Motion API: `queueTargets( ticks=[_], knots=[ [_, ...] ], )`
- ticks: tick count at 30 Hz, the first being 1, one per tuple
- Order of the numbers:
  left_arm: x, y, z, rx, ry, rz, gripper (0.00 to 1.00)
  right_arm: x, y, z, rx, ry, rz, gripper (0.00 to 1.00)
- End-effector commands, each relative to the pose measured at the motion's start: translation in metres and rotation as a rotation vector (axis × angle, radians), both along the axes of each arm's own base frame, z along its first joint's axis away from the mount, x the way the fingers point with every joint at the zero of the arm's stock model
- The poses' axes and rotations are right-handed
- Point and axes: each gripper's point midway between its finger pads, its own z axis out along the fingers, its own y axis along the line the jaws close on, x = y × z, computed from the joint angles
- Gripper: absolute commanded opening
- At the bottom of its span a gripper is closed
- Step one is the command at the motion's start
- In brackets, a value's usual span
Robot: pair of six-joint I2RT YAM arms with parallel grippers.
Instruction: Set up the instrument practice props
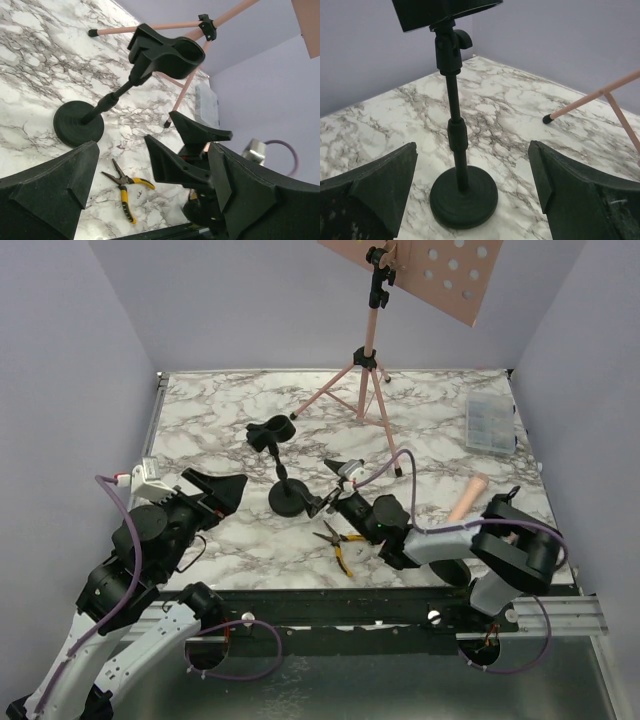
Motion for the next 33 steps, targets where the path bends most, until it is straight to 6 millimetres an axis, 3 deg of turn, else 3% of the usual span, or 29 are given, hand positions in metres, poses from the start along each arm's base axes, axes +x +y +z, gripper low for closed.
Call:
queueTargets(
  ticks=[1, 4, 6, 9, 10, 13, 16, 19, 23, 27, 33],
  knots=[
    [0.008, -0.009, -0.007, 0.021, 0.006, -0.016, 0.99, -0.016, -0.031, -0.047, -0.223, 0.160, -0.015, 1.00],
    [0.013, -0.015, -0.010, 0.033, 0.014, -0.029, 0.99, -0.005, -0.078, -0.064, -0.252, 0.208, -0.133, 1.00],
    [0.016, -0.018, -0.010, 0.035, 0.015, -0.034, 0.99, 0.017, -0.121, -0.073, -0.237, 0.290, -0.259, 1.00],
    [0.018, -0.025, -0.010, 0.042, 0.017, -0.061, 0.99, 0.053, -0.180, -0.085, -0.109, 0.604, -0.395, 1.00],
    [0.019, -0.026, -0.010, 0.043, 0.017, -0.065, 0.99, 0.062, -0.202, -0.086, -0.044, 0.696, -0.445, 1.00],
    [0.018, -0.026, -0.011, 0.040, 0.020, -0.068, 0.99, 0.076, -0.238, -0.069, 0.129, 0.872, -0.435, 1.00],
    [0.017, -0.026, -0.010, 0.037, 0.016, -0.072, 0.99, 0.083, -0.279, -0.064, 0.301, 0.992, -0.532, 1.00],
    [0.015, -0.025, -0.009, 0.028, 0.011, -0.068, 0.99, 0.083, -0.326, -0.078, 0.474, 1.122, -0.746, 1.00],
    [0.014, -0.026, -0.008, 0.030, 0.007, -0.078, 0.99, 0.064, -0.402, -0.106, 0.480, 1.174, -1.287, 1.00],
    [0.016, -0.027, -0.007, 0.045, 0.007, -0.081, 0.99, 0.045, -0.430, -0.134, 0.391, 1.246, -1.526, 1.00],
    [0.017, -0.029, -0.009, 0.054, 0.015, -0.092, 0.99, 0.036, -0.432, -0.170, 0.300, 1.352, -1.601, 1.00]
  ],
)
